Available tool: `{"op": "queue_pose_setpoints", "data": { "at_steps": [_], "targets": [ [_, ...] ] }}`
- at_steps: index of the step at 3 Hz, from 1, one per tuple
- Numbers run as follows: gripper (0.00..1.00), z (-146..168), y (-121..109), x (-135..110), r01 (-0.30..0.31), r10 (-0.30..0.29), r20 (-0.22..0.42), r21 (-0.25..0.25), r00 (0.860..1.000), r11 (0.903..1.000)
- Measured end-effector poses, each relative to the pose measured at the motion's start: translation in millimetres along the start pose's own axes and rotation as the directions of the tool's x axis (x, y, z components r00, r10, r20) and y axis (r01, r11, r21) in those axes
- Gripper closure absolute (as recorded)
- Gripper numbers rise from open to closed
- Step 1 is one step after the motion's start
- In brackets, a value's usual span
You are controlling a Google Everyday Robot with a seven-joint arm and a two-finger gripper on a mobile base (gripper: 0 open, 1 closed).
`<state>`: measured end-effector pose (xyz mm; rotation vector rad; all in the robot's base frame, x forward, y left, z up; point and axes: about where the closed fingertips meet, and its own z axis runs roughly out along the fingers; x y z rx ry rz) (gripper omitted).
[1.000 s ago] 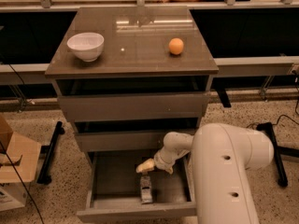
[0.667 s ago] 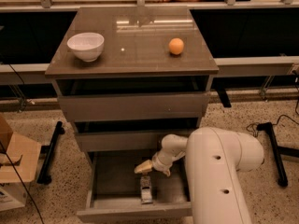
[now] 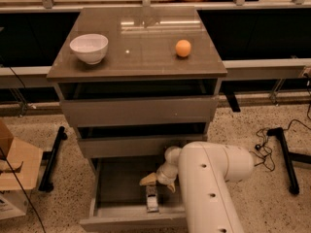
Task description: Pick blue plastic bottle from bottom drawer and place on counter
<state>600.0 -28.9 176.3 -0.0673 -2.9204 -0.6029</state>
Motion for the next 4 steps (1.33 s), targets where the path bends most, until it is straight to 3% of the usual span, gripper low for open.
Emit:
{"op": "queue_pose_setpoints", "data": {
  "at_steps": [1, 2, 4],
  "targets": [
    [0.13, 37.3, -5.6, 10.0, -0.060, 0.061, -0.074, 0.008, 0.995, 0.9982],
    [0.35, 57.9, -5.4, 17.2, -0.078, 0.079, -0.118, 0.012, 0.990, 0.9969],
    [0.82, 58.2, 2.3, 21.2, -0.074, 0.075, -0.116, 0.007, 0.990, 0.9972]
  ]
}}
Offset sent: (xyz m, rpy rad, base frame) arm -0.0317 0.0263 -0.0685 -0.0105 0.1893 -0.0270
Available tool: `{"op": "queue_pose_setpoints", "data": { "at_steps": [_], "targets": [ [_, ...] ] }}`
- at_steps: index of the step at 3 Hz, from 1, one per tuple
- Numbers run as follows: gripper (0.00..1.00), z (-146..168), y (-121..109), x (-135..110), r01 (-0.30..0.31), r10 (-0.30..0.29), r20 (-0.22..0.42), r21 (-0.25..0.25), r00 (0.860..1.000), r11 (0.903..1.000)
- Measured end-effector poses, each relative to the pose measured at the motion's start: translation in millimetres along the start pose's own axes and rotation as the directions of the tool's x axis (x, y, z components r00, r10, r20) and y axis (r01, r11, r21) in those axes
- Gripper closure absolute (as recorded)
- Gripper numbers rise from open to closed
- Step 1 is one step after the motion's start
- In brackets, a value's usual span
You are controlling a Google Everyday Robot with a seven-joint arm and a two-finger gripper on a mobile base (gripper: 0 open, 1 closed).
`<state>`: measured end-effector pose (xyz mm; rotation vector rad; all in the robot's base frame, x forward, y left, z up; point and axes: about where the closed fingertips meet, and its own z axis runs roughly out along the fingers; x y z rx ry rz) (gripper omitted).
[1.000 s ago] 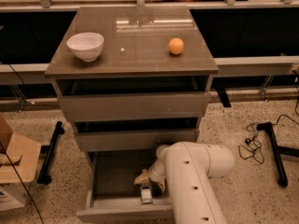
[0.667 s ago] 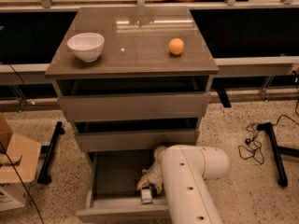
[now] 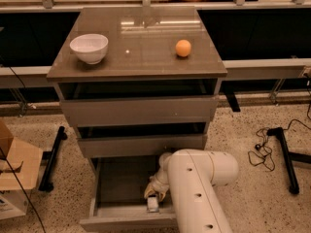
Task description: Pick blue plastic bottle from bottom drawer and place on counter
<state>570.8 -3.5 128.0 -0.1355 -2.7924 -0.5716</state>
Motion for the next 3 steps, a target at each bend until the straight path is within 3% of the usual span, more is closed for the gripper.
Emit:
{"op": "queue_pose_setpoints", "data": {
  "at_steps": [1, 2, 3],
  "targets": [
    [1.00, -32.4, 10.6, 1.8, 0.045, -0.041, 0.077, -0.049, 0.996, 0.9978],
    [1.00, -114.6, 26.2, 22.3, 0.165, -0.130, 0.221, -0.149, 0.967, 0.9750],
    [1.00, -178.0, 31.6, 52.0, 0.304, -0.234, 0.286, -0.234, 0.929, 0.9234]
  ]
}}
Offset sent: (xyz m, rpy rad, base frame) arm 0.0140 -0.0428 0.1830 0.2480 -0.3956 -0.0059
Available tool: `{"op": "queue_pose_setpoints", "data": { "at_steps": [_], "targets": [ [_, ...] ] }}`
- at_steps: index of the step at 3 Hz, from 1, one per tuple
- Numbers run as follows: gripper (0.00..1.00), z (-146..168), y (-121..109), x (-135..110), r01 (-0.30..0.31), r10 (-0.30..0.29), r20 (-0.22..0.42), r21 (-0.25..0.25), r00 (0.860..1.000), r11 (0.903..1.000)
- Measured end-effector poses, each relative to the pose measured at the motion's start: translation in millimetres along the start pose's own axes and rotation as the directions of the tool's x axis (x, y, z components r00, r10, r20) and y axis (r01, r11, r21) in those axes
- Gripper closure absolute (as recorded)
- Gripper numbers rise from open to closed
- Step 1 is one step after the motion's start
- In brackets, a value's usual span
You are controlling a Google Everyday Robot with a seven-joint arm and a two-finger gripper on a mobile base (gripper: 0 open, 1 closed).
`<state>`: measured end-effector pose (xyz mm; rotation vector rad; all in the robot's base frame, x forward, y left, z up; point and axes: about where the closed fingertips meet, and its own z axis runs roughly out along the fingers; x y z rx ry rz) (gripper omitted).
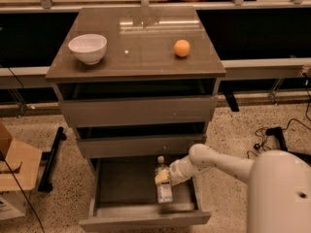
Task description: Pick blue plastic bottle from bottom drawer and place on counter
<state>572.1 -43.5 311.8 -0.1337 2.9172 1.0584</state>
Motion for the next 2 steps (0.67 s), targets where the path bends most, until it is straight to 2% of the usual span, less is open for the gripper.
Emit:
{"op": "queue_pose_setpoints", "data": {
  "at_steps": [1, 2],
  "targets": [
    [1.00, -96.1, 35.0, 37.7, 0.245, -0.244, 0.038, -0.030, 0.969, 0.9690],
    [1.00, -161.2, 59.7, 69.6, 0.385, -0.385, 0.120, 0.023, 0.915, 0.9228]
  ]
}}
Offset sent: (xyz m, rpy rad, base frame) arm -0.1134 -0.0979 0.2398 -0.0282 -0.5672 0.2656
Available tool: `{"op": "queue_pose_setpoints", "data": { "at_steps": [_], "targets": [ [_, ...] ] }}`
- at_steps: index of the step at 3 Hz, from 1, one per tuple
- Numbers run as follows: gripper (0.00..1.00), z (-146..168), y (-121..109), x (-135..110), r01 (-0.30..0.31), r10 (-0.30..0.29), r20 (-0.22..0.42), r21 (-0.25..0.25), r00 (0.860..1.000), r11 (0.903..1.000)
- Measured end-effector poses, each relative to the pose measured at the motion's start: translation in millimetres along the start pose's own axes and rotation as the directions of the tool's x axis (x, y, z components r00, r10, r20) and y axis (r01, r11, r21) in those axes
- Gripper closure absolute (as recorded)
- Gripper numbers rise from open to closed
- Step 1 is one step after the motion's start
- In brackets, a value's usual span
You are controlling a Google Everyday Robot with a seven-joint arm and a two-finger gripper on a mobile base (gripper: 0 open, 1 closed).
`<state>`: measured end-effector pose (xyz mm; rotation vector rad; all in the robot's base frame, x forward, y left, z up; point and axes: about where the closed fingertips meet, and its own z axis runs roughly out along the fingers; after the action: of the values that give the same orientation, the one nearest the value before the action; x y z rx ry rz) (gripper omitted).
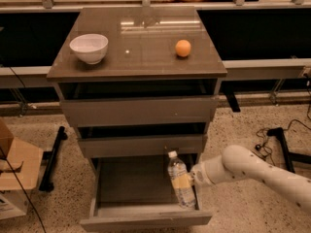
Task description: Pick blue plastic bottle from bottom drawer and place on counter
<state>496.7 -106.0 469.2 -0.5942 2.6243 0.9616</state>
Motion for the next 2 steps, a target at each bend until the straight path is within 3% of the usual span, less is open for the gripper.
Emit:
{"op": "queue_pose_setpoints", "data": {
  "at_steps": [1, 2],
  "targets": [
    [1.00, -70.9, 49.0, -12.4, 0.177, -0.187, 0.122, 0.090, 0.975, 0.9801],
    [1.00, -149.1, 78.8, -49.5, 0.305, -0.353, 0.239, 0.218, 0.904, 0.9271]
  ]
}}
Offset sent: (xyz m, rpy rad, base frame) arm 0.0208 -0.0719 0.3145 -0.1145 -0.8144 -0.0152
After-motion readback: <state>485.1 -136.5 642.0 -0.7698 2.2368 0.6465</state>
